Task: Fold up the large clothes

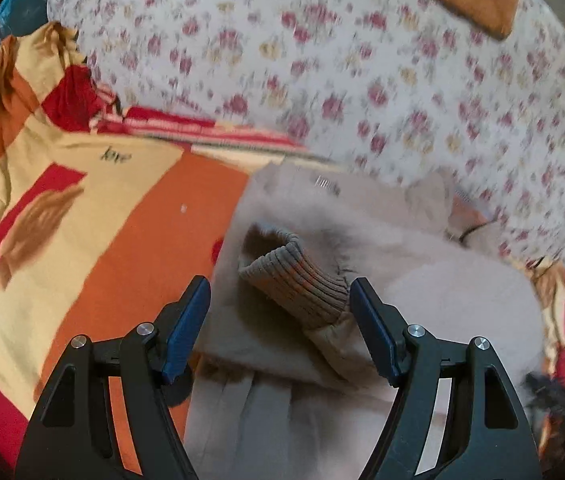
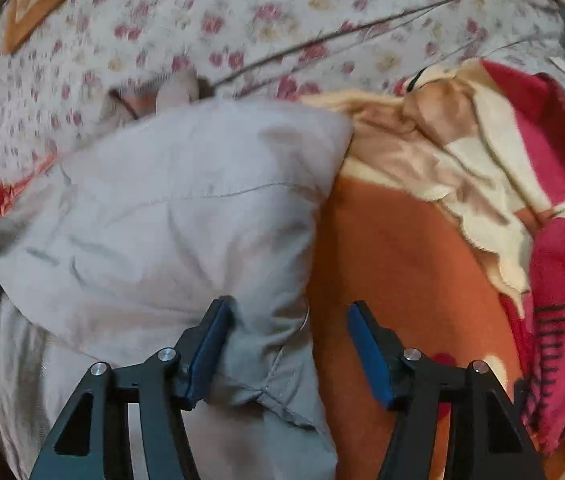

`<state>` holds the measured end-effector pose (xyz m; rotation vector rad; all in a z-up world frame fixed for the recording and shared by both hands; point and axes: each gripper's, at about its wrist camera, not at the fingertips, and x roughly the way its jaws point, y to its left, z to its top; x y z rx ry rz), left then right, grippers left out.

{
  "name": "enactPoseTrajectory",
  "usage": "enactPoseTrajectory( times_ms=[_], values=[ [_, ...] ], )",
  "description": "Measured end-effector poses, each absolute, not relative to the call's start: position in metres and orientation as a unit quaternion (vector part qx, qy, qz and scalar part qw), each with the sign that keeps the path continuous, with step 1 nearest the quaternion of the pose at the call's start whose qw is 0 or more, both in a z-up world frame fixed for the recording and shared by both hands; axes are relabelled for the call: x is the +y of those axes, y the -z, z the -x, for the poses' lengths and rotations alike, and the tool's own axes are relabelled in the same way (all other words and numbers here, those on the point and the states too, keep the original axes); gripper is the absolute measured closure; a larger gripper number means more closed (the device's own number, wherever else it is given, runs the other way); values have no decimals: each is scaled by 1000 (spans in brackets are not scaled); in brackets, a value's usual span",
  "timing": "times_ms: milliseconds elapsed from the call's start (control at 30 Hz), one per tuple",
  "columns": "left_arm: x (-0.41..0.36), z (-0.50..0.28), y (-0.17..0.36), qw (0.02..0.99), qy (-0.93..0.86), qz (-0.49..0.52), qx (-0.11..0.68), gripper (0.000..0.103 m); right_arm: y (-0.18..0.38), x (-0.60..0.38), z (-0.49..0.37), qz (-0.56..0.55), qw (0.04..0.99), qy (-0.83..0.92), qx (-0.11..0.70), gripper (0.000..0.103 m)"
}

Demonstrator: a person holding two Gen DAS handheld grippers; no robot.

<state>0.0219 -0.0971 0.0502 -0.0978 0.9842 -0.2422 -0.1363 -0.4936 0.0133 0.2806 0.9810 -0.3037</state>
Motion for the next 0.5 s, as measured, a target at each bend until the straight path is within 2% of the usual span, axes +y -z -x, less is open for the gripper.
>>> enactPoseTrajectory(
  times_ms=[67, 200, 300, 400, 500],
  values=[
    [-101, -24, -45, 871, 113, 36, 478, 30, -27, -496, 145, -128, 879, 156, 432, 43],
    [-107, -26, -37, 870, 106, 26, 481, 30, -39, -505, 151, -185, 899, 128, 375, 43],
    [-108, -25, -32, 870, 103, 19, 481, 30, -25, -493, 130, -190, 895, 103, 390, 43],
    [-105, -16, -40, 875, 106, 27, 471, 30, 6, -494, 116, -192, 860, 141, 451, 43],
    [-95, 4, -56, 875, 124, 37, 467, 30, -5, -501, 136, -242, 855, 135, 438, 43]
  ],
)
